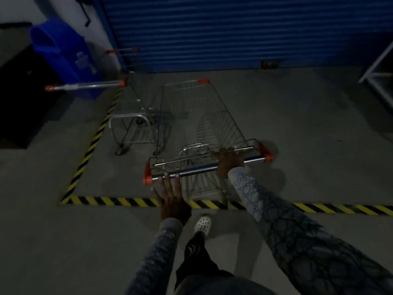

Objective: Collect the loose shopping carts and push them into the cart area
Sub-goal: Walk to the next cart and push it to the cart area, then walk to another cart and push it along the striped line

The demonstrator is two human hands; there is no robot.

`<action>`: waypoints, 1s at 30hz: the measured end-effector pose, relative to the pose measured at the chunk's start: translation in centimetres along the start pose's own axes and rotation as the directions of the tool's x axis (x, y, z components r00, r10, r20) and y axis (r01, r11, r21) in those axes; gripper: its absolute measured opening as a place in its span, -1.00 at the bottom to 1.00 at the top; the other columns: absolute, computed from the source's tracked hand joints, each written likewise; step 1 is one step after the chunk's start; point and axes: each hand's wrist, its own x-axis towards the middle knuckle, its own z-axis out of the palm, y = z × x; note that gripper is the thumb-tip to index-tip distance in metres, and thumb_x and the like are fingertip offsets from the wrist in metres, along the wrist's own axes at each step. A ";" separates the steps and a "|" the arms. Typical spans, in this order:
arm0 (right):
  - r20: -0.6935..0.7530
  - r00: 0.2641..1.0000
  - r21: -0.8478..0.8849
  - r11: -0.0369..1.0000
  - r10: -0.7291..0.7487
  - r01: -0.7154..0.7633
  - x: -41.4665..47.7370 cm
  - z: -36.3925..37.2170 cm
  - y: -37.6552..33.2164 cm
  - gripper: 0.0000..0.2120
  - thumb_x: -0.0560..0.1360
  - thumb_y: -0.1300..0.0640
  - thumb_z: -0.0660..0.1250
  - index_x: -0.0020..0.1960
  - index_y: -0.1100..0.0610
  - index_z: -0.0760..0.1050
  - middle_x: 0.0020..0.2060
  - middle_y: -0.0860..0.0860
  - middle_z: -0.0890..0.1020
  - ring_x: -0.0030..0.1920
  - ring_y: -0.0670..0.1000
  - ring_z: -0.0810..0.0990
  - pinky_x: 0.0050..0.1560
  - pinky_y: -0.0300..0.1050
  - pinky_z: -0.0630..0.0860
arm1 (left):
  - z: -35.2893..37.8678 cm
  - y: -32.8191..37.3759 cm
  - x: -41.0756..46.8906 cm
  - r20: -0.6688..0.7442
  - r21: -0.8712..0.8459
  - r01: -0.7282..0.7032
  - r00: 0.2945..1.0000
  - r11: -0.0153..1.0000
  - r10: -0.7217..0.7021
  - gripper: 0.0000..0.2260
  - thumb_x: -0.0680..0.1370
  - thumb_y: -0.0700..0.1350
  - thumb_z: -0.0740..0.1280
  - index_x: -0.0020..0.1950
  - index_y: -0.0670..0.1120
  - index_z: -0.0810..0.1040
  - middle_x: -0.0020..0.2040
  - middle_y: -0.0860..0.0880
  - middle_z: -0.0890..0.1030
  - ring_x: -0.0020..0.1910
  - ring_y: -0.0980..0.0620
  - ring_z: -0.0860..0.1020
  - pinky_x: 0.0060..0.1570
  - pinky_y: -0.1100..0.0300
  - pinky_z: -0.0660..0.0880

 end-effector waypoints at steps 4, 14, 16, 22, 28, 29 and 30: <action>-0.131 0.982 0.112 0.986 0.137 -0.123 6.5 -2.4 -0.2 -0.13 0.43 -0.05 0.42 0.61 -0.21 0.04 0.63 0.02 0.01 0.62 0.14 -0.05 0.50 0.40 -0.14 | -1.7 1.0 11.5 -0.077 -0.063 -0.006 0.997 0.998 0.001 0.02 0.30 0.25 0.42 0.65 0.01 0.04 0.63 -0.24 0.04 0.60 -0.29 -0.02 0.46 -0.40 -0.21; -0.076 0.824 0.593 0.690 0.561 -0.415 7.2 -1.2 6.5 -0.25 0.50 -0.06 0.40 0.59 -0.04 0.15 0.62 0.09 -0.03 0.58 0.19 0.00 0.40 0.27 0.26 | -8.0 14.4 32.3 0.007 -0.210 -0.443 0.891 0.872 0.454 -0.04 0.44 0.17 0.46 0.66 0.02 -0.05 0.65 -0.20 -0.11 0.61 -0.26 -0.15 0.40 -0.06 -0.51; 0.063 0.705 0.740 0.441 0.706 -0.508 4.7 0.8 8.7 -0.31 0.52 -0.11 0.40 0.56 -0.02 0.21 0.58 0.13 0.08 0.55 0.22 0.08 0.38 0.26 0.33 | -7.9 19.4 31.9 0.029 -0.286 -0.501 0.848 0.817 0.530 -0.05 0.46 0.15 0.46 0.66 0.02 -0.07 0.64 -0.21 -0.10 0.60 -0.28 -0.12 0.50 -0.14 -0.31; 0.191 0.335 0.936 -0.069 0.922 -0.344 -8.6 2.2 13.0 -0.61 0.55 -0.04 0.42 0.33 0.08 0.55 0.32 0.10 0.57 0.32 0.12 0.53 0.29 -0.04 0.45 | -7.4 30.1 19.2 0.052 -0.573 -0.690 0.509 0.443 0.859 -0.10 0.51 0.11 0.45 0.66 0.05 -0.06 0.65 -0.13 0.02 0.61 -0.19 -0.07 0.53 -0.14 -0.07; 0.281 -0.169 0.951 -0.250 0.945 0.183 -26.6 2.8 10.0 -0.79 0.52 0.11 0.45 0.15 0.08 0.66 0.08 0.02 0.70 0.13 0.00 0.63 0.20 -0.07 0.54 | -10.6 32.1 1.1 -0.088 -0.736 -0.665 -0.085 -0.122 0.992 -0.20 0.52 0.15 0.37 0.65 0.06 0.04 0.63 -0.02 0.15 0.61 -0.09 -0.07 0.52 -0.20 0.09; 0.318 -0.228 0.928 -0.252 0.920 0.274 -29.4 3.4 8.8 -0.81 0.53 0.12 0.45 0.13 0.09 0.66 0.04 0.01 0.71 0.10 0.01 0.65 0.13 -0.07 0.57 | -11.3 31.7 -1.5 -0.112 -0.749 -0.634 -0.161 -0.190 0.980 -0.21 0.52 0.14 0.36 0.65 0.07 0.04 0.63 0.01 0.15 0.62 -0.08 -0.07 0.52 -0.20 0.10; 0.358 -0.275 0.905 -0.259 0.892 0.337 -32.1 3.9 7.4 -0.82 0.54 0.12 0.44 0.13 0.10 0.67 0.03 0.00 0.71 0.09 0.02 0.65 0.04 -0.07 0.56 | -12.1 31.2 -4.1 -0.131 -0.763 -0.598 -0.227 -0.244 0.965 -0.23 0.53 0.13 0.36 0.65 0.08 0.06 0.63 0.04 0.15 0.62 -0.08 -0.07 0.52 -0.19 0.11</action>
